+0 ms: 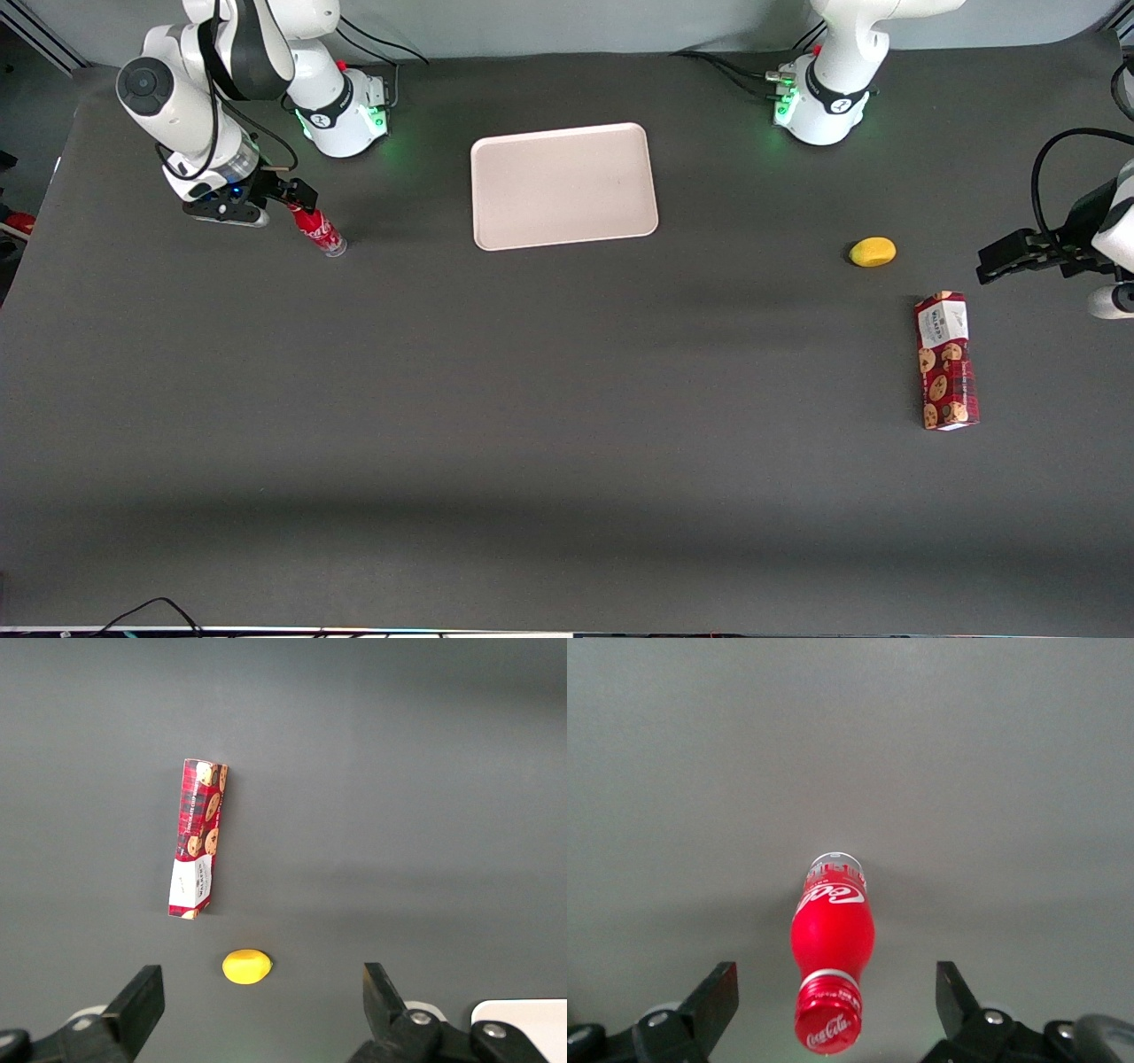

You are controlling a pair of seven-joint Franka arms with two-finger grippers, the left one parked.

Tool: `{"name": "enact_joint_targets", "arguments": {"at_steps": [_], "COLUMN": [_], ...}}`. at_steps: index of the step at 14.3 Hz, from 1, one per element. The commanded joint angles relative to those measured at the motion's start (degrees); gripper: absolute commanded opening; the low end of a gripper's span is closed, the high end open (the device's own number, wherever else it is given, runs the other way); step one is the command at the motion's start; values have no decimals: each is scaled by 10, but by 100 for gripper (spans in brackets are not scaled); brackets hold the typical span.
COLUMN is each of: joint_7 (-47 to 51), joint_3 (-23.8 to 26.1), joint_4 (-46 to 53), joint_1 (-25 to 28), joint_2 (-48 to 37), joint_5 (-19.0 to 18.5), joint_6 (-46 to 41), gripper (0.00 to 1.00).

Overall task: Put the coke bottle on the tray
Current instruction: 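Lower the right gripper around the bottle cap and close it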

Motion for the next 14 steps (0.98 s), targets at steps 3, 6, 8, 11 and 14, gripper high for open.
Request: {"name": "enact_joint_targets", "arguments": {"at_steps": [3, 6, 8, 11, 14], "joint_7": [3, 2, 2, 2, 0], "joint_3": [-5, -5, -5, -5, -4], "joint_4": [-40, -37, -32, -19, 12], "joint_1": [3, 3, 3, 3, 5], "joint_2": [16, 16, 16, 15, 15], "joint_5": [40, 40, 40, 40, 40], "joint_6": [41, 28, 4, -23, -58], "gripper": [99, 72, 55, 34, 8]}}
